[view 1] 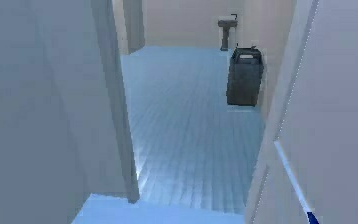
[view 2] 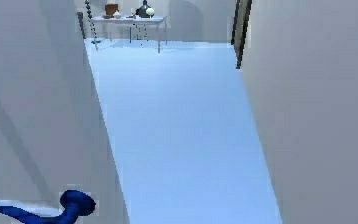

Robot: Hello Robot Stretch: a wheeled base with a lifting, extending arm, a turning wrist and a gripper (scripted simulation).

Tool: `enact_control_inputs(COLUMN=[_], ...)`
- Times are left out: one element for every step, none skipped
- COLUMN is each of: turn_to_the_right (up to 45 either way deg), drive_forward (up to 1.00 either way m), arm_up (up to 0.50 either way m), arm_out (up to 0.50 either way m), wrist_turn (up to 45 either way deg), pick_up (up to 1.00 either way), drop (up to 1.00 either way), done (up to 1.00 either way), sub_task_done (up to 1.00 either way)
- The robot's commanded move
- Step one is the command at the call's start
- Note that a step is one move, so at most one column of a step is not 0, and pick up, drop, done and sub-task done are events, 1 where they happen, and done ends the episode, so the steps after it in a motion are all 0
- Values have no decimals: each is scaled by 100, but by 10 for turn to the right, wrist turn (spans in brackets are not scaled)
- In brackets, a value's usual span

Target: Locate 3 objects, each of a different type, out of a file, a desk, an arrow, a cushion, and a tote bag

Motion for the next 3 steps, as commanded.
enact_control_inputs(turn_to_the_right=[0,120,0], drive_forward=[100,0,20], arm_up=[0,0,0], arm_out=[0,0,0], wrist_turn=[0,0,0], pick_up=[0,0,0], drop=[0,0,0], done=[0,0,0], sub_task_done=[0,0,0])
